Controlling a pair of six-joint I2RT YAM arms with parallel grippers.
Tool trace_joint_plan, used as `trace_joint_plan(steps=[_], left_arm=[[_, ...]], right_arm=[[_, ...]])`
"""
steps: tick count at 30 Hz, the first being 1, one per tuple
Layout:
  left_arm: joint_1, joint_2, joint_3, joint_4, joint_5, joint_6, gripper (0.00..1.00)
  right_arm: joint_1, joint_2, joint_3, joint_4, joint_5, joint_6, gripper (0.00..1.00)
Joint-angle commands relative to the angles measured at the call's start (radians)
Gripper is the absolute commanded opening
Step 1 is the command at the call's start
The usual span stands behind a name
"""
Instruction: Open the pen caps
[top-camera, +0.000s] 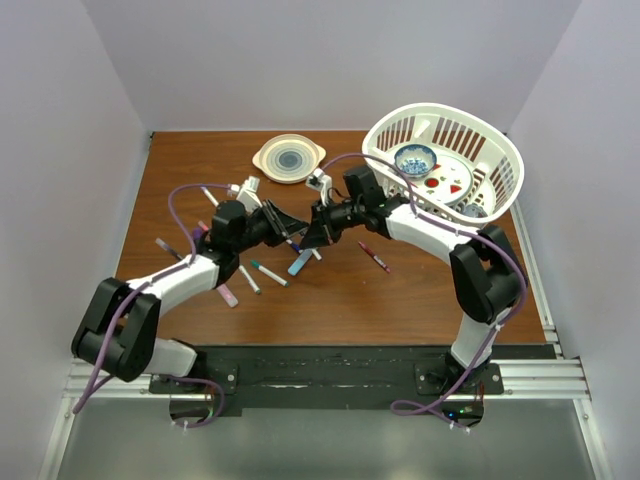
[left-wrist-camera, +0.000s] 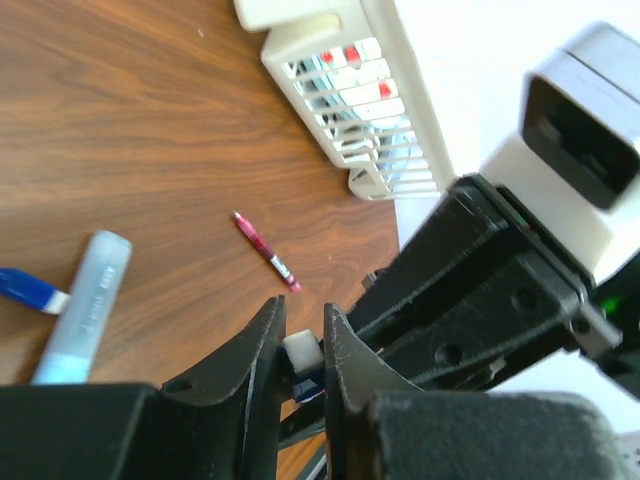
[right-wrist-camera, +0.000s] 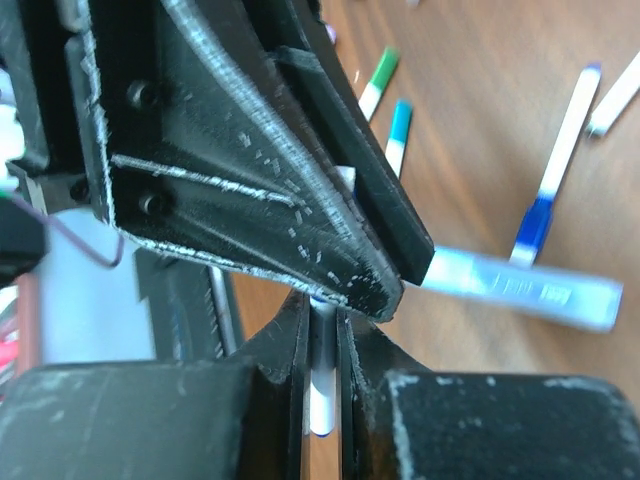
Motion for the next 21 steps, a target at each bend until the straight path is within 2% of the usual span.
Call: trace_joint_plan(steps=[1, 5, 10, 15, 21], left_arm=[[0.222, -0.059, 0.128, 0.029, -0.127, 0.007, 0.0], [0.319, -0.05, 0.193, -0.028, -0.118, 0.01, 0.0], [0.374, -0.013, 0.222, -0.132, -0.152, 0.125, 0.0], [0.393, 0.143, 0.299, -0.259, -0.215, 0.303, 0.0], [0.393, 0.398, 0.524, -0.429, -0.333, 0.484, 0.0]], right_arm=[[0.08, 0.017, 0.024, -0.088, -0.055, -0.027, 0.0], [0.106, 0.034, 0.036, -0.118, -0.03, -0.056, 0.0], [0.111, 0.022, 0.073, -0.193, 0.057, -0.159, 0.0], [0.097, -0.02, 0.087, -0.272, 0.218, -0.286, 0.0], [0.063, -0.024, 0.091, -0.282, 0.229, -0.297, 0.0]])
